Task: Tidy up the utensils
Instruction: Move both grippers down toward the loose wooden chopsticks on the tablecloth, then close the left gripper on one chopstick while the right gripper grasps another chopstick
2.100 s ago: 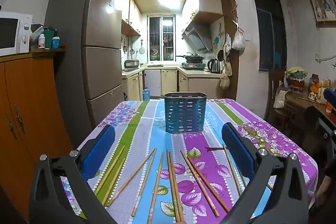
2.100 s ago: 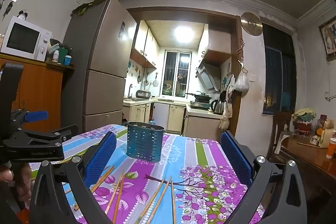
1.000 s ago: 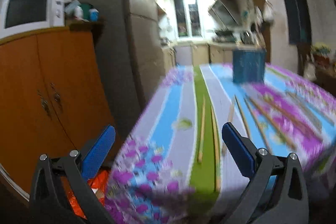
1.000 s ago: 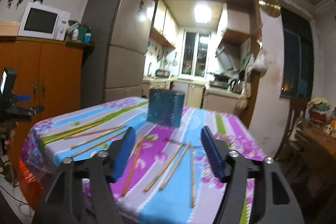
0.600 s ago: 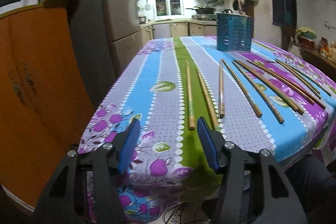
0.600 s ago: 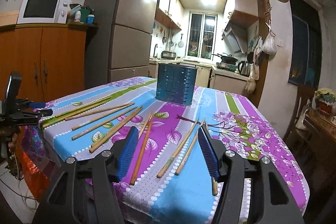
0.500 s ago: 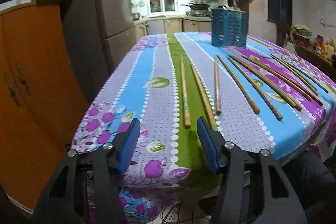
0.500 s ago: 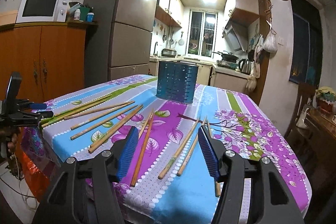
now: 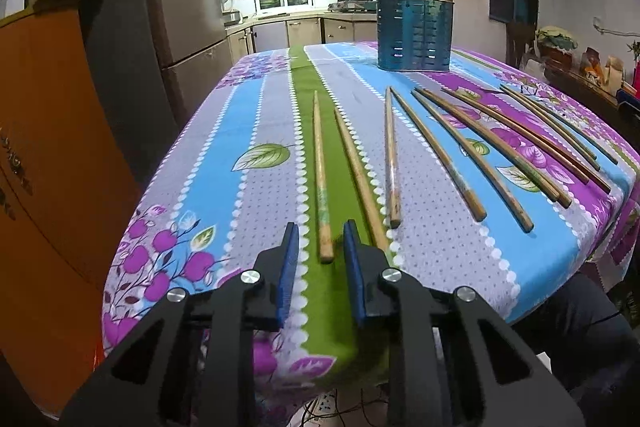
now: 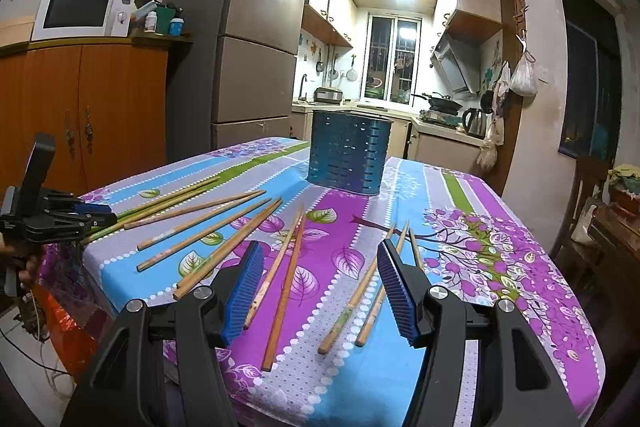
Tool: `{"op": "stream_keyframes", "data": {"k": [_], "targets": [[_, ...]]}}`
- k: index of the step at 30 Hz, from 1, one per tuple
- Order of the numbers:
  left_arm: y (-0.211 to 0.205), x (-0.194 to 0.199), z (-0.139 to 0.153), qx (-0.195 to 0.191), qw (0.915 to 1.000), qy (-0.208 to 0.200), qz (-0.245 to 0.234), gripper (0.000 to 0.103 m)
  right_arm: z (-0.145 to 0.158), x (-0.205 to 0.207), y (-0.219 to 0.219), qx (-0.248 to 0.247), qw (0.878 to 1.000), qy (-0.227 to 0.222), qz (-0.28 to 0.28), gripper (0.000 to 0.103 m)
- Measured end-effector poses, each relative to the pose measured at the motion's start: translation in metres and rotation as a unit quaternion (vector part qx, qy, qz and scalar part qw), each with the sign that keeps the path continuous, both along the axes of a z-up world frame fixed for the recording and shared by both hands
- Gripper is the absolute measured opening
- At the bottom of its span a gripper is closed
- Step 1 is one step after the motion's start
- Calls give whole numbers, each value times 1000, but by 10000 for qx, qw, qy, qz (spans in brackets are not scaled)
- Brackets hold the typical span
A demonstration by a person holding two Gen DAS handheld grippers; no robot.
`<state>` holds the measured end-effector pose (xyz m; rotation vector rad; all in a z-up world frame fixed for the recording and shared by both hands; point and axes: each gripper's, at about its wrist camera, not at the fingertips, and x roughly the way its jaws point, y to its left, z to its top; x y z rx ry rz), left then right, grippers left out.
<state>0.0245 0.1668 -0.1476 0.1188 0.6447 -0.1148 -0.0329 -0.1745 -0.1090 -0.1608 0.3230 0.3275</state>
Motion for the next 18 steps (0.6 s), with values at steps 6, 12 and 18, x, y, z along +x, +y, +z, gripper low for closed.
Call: {"op": "stream_keyframes", "data": {"k": [6,12,18], "targets": [[2,-4,-1,-59,10000,-55,-29,16,-8,-9,-13,-100,9999,114,-70,50],[-1,-3,-1,-80,9999,-86,4,12,-30,-20,-7,27,9978,617,253,30],[0,-1,0,-93,9999,-56,21,12,-37,-24,44,63,9937,690,882,28]]}}
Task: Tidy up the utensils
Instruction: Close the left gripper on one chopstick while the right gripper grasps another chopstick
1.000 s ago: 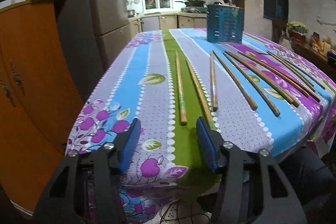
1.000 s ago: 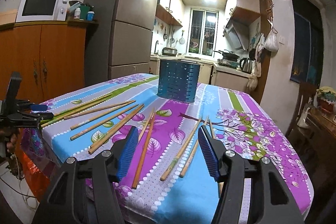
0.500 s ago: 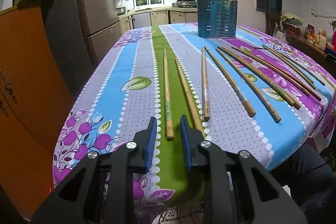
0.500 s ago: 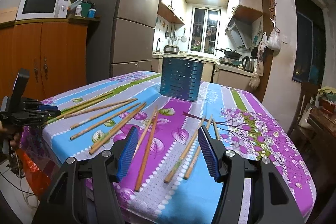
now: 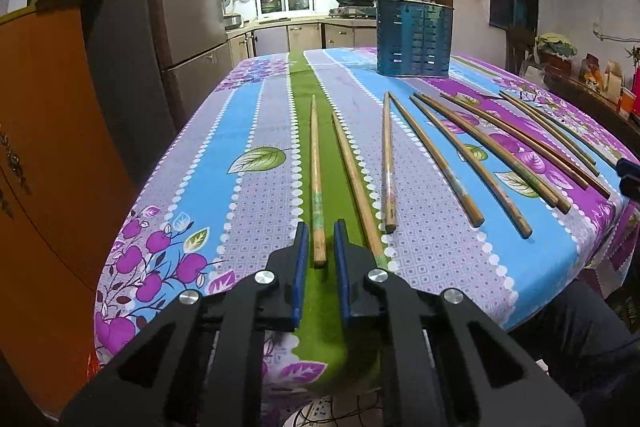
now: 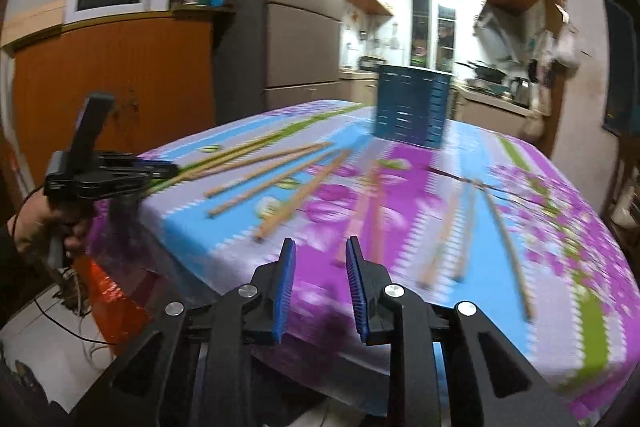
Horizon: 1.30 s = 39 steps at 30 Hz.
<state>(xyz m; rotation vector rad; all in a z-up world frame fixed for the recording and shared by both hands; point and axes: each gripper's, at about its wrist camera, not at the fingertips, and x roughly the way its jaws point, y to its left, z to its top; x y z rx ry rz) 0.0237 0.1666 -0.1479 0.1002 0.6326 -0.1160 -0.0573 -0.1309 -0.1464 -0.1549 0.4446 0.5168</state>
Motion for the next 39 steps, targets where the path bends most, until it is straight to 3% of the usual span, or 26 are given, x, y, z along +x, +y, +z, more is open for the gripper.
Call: {"op": "stream_keyframes", "data": {"k": [6,12,14,35,39], "targets": [[0,1,0,-11,10000,5,-3,12,-16,16,44,-9,9995,180,246,28],[2,2,-1,-37,10000,6,-59,12,-25,23,54,-131,9994,268,163,23],[3,3,-1,-54,10000,2,-78,12,-24,23,54,-167,9994,283,119,10],[4,-10,-6,-71,9997,-240,-39,12,-29,34,43,12,9990,202,-396,10],[3,-12,-6,-25,9995,-302,3,5,-27,32,36,227,9983,150,-520,9]]}}
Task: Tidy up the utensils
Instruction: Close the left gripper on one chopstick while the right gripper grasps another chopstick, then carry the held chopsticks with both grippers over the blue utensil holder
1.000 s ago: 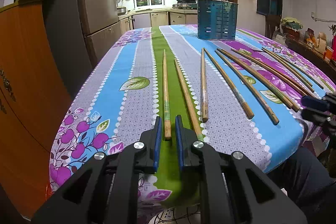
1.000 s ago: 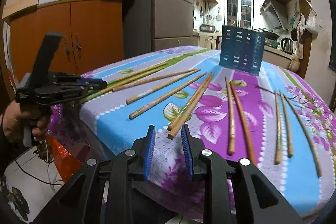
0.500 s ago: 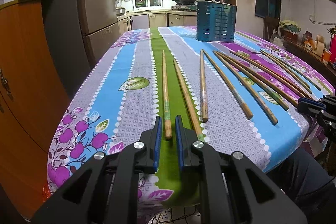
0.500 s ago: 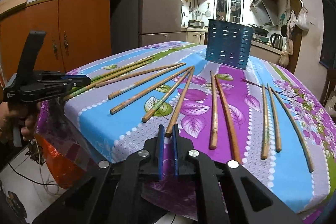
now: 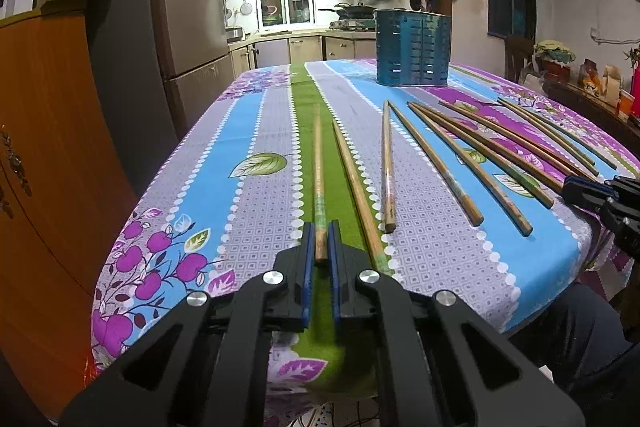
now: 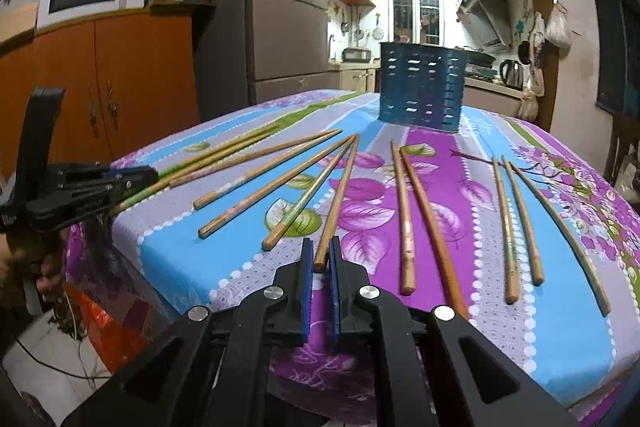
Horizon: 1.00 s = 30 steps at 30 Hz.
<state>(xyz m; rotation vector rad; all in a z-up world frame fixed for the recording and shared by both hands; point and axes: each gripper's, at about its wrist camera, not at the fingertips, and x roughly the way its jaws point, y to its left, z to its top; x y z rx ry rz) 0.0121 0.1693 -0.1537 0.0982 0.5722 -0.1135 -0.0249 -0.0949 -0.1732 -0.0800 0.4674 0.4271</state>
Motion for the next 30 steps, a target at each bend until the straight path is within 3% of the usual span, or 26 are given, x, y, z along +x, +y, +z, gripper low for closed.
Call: {"op": "stream_keyframes", "data": {"k": [8,17,23,30], "targets": [[3,-3,33,38,9991,-409,45,5,37,-9,-19,181,9983,-536,-173,8],[-12,14,109,283,9937,-1060,-227,5,124,1,-30,187,9894,-1433,135,7],[-31,42,157,445,9883,-1393,-424,5,172,43,-31,267,9864,-1560,452,7],[-52,70,197,507,9871,-1398,-589,5,205,80,-27,369,9854,-1499,712,7]]}}
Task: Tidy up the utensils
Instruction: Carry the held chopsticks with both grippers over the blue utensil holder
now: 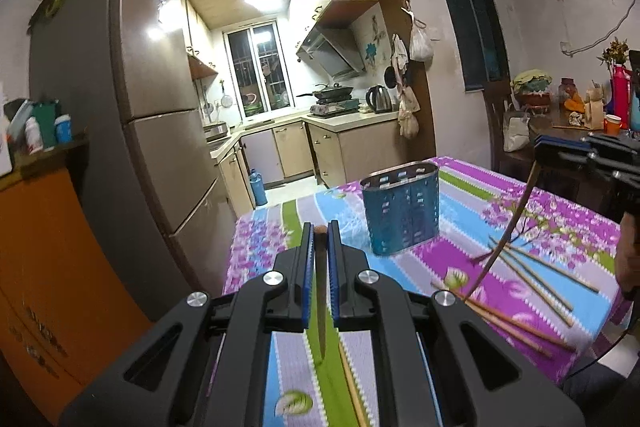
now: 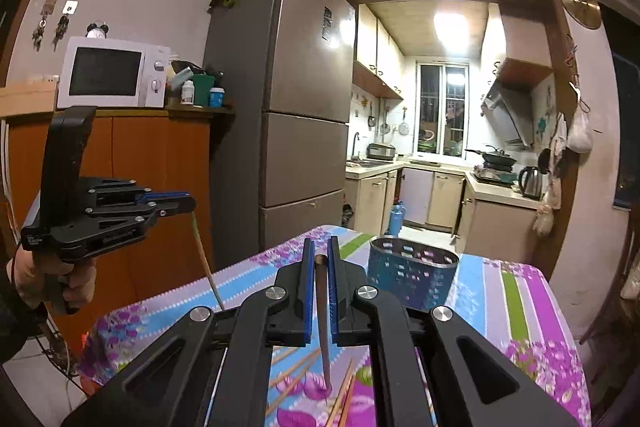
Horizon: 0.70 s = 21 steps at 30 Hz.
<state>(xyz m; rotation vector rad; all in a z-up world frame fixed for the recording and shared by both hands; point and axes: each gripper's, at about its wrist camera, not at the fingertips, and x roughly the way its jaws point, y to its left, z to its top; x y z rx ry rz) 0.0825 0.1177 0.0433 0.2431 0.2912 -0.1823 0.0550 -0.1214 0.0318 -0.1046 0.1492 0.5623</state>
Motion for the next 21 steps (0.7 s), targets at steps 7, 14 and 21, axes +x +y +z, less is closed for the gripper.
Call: {"op": "stream_keyframes", "data": {"k": [7,14,21], "targets": [[-19,13,36,-176,9995,65,-242,5,34,21,-13,145,9999,38,23,7],[-43,37,69,-393,9979,144,-485,5,81,55,-43,368,9990,124,-198,7],[-65,69,104,-627,9957,91,-681,5,133,89,-56,242,9989,-38,-405,7]]}}
